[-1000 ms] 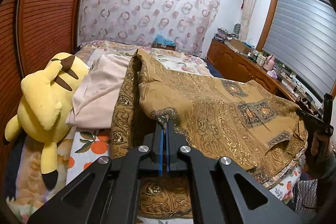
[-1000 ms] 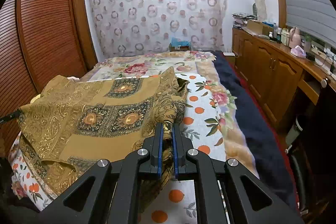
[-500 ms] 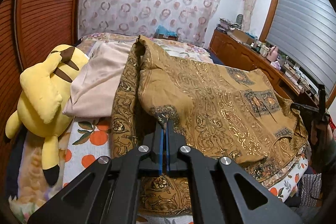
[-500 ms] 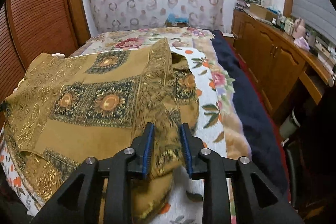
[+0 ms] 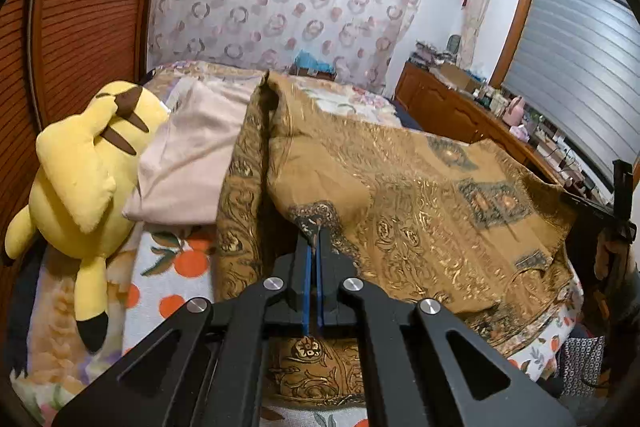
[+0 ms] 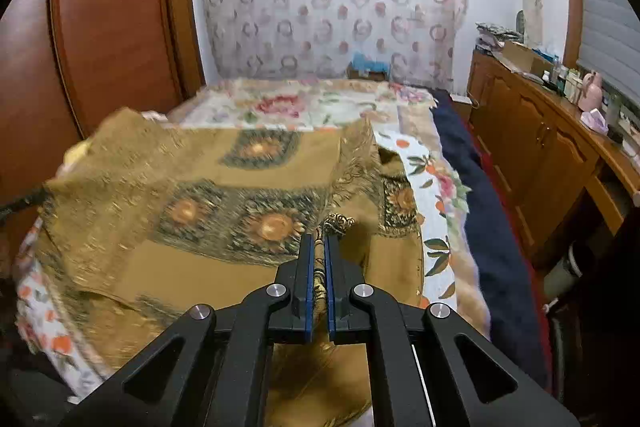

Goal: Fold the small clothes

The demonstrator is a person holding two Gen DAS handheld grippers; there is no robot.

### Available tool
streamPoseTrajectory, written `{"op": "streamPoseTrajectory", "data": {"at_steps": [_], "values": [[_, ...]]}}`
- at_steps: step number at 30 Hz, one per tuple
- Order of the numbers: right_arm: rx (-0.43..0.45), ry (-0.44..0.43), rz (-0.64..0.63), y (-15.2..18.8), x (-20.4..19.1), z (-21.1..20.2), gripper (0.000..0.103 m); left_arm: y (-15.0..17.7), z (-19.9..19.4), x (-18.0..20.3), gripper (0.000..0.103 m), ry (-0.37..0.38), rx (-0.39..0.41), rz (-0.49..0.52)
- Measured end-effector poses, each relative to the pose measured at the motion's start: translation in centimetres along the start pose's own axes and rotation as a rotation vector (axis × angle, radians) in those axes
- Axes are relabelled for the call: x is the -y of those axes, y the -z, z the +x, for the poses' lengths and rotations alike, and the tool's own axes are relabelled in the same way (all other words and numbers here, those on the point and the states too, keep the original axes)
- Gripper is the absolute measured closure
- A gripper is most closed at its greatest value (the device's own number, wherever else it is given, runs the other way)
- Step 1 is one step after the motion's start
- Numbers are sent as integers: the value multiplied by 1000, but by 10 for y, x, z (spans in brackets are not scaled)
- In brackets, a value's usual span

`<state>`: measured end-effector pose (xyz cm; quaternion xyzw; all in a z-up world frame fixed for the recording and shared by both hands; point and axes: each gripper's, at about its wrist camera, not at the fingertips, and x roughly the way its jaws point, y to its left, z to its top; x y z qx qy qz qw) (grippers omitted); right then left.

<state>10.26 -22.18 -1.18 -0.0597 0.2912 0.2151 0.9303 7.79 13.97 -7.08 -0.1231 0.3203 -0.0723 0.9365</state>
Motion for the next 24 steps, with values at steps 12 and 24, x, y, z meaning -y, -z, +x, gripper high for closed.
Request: {"op": "streamPoseTrajectory", "data": {"at_steps": [12, 24], "values": [[-35, 0, 57, 37, 7, -46, 99, 7, 4, -12, 100, -64, -95, 24], [-33, 58, 23, 50, -12, -28, 45, 9, 3, -15, 29, -111, -65, 37]]}}
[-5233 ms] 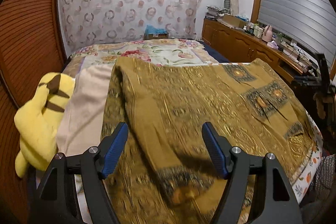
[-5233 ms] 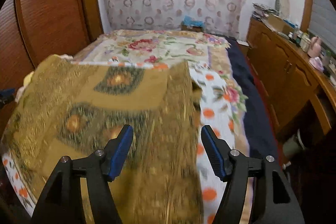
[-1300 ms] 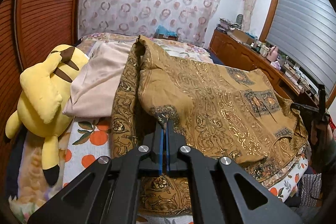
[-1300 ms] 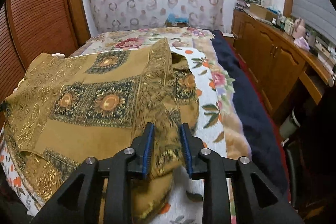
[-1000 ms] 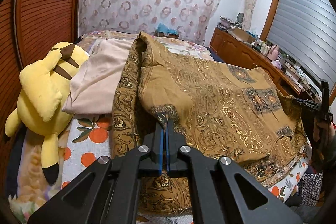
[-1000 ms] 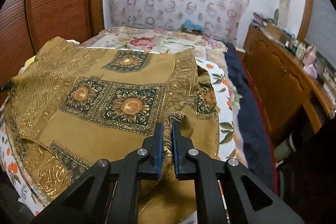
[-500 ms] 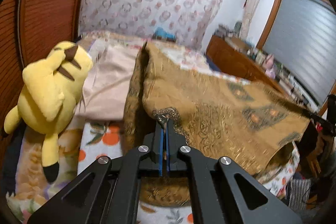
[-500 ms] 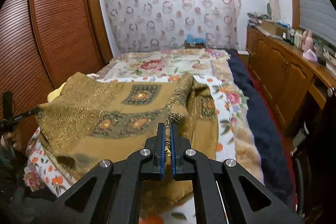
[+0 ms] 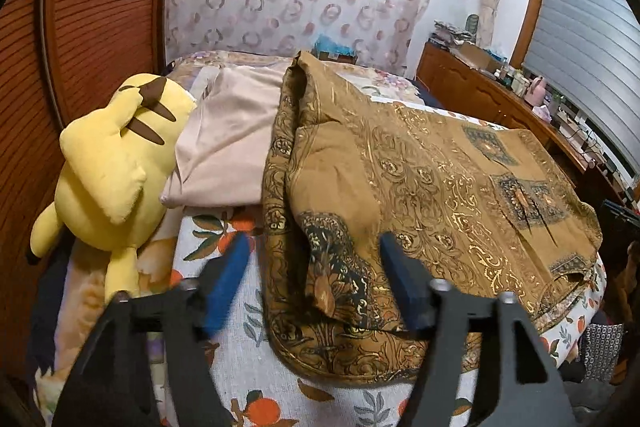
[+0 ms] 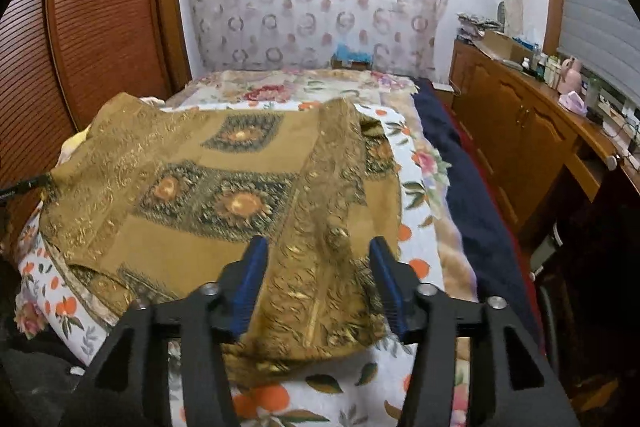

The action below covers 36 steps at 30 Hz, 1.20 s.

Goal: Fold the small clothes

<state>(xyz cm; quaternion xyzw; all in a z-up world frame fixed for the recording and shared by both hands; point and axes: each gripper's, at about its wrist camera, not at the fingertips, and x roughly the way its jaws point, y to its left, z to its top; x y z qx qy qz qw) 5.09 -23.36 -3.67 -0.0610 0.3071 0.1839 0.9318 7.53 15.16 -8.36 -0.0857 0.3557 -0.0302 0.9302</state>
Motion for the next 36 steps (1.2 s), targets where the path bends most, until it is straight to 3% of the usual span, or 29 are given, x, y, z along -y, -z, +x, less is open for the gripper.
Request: {"op": "streamPoseTrajectory", "data": {"at_steps": [4, 17, 36], "values": [[7, -49, -4, 3, -15, 12, 41, 0, 6, 2, 28, -22, -8, -3], [-74, -170, -68, 14, -68, 69, 41, 2, 23, 5, 27, -68, -42, 17], [-107, -116, -114, 19, -86, 92, 41, 1, 43, -6, 27, -29, -104, -28]]}}
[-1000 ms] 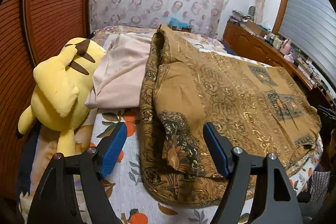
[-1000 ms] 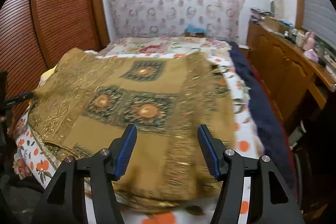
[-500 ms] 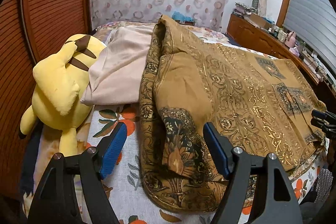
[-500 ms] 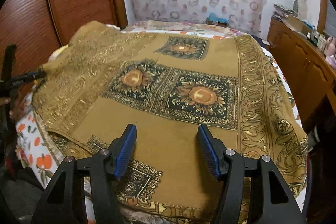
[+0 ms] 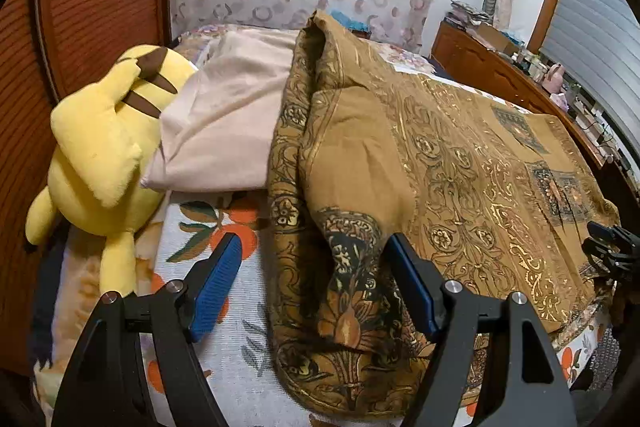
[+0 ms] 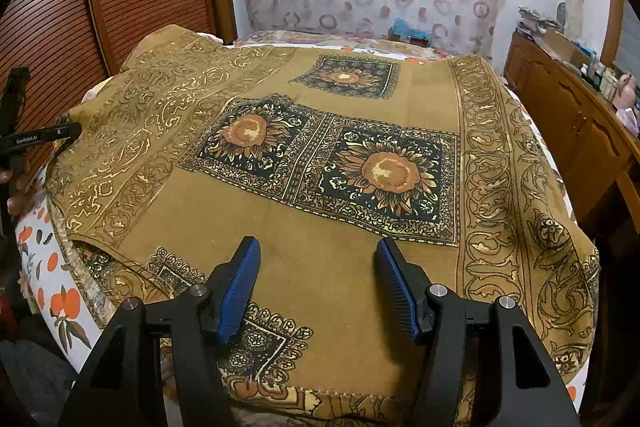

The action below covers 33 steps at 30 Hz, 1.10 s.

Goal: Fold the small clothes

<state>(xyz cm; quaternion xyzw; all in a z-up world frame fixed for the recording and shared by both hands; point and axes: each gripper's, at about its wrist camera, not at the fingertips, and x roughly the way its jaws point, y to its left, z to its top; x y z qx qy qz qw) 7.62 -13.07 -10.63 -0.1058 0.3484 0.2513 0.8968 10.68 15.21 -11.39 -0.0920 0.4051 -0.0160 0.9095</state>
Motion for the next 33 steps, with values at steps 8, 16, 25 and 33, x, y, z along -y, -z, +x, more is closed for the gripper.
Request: {"op": "streamPoseTrajectory", "data": {"at_steps": [8, 16, 25, 33], "values": [[9, -18, 23, 3, 7, -3, 41, -1, 3, -4, 39, 41, -6, -18], [-4, 6, -7, 2, 1, -1, 37, -1, 5, 4, 79, 53, -14, 14], [-15, 18, -36, 0, -6, 1, 34, -8, -22, 31, 97, 82, 89, 77], [-10, 8, -25, 0, -6, 0, 34, -28, -55, 75, 97, 167, 193, 125]]}}
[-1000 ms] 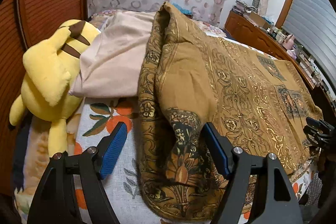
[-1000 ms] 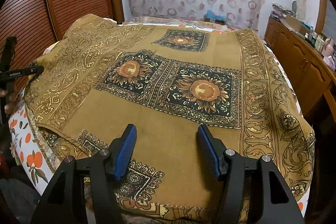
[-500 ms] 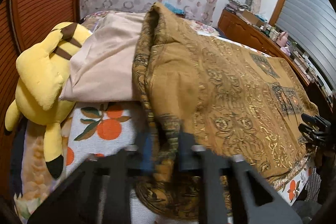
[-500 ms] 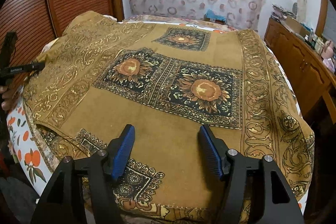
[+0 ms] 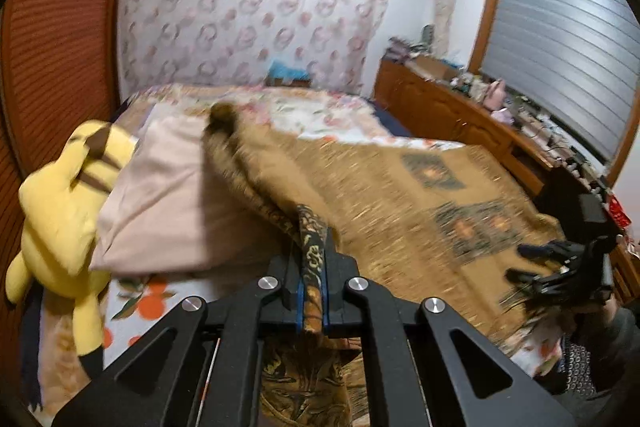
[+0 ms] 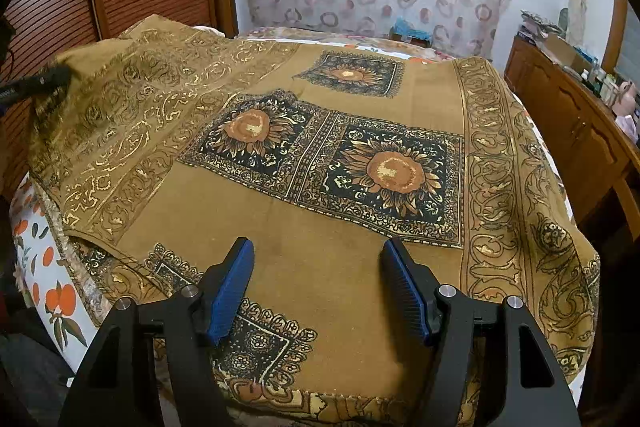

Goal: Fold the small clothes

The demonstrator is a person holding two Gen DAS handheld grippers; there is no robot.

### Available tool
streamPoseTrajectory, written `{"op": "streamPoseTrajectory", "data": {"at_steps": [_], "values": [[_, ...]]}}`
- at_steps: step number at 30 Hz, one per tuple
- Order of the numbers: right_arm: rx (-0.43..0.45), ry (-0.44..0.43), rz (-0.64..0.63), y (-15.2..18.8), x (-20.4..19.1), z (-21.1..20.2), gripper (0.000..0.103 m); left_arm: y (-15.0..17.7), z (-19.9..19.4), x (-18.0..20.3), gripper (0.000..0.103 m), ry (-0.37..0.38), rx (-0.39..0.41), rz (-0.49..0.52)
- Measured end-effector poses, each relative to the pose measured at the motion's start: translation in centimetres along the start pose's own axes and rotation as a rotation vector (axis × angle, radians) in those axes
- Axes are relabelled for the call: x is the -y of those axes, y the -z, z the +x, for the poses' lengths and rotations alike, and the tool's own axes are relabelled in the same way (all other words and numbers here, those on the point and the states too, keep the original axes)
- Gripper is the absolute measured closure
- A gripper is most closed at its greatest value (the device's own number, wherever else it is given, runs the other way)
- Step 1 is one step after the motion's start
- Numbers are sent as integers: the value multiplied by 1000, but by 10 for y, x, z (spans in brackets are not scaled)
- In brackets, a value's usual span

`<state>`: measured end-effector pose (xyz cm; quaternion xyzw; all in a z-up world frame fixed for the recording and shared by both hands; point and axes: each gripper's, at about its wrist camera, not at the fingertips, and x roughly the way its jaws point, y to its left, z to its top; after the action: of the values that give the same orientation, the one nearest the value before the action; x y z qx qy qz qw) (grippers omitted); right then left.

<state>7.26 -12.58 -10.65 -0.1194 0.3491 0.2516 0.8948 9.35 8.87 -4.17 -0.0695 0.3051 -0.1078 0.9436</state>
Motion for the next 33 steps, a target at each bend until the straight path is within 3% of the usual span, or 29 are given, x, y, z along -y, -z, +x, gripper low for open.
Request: {"op": "streamPoseTrajectory", "data": {"at_steps": [8, 15, 30, 33], "values": [[25, -5, 36, 4, 12, -9, 34, -33, 19, 56, 97, 103, 19, 81], [93, 18, 74, 14, 30, -42, 34, -58, 34, 124, 97, 224, 30, 166], [238, 109, 211, 40, 72, -119, 34, -82, 16, 229, 97, 403, 17, 350], [248, 112, 235, 43, 81, -123, 34, -73, 18, 239, 96, 391, -6, 381]]}}
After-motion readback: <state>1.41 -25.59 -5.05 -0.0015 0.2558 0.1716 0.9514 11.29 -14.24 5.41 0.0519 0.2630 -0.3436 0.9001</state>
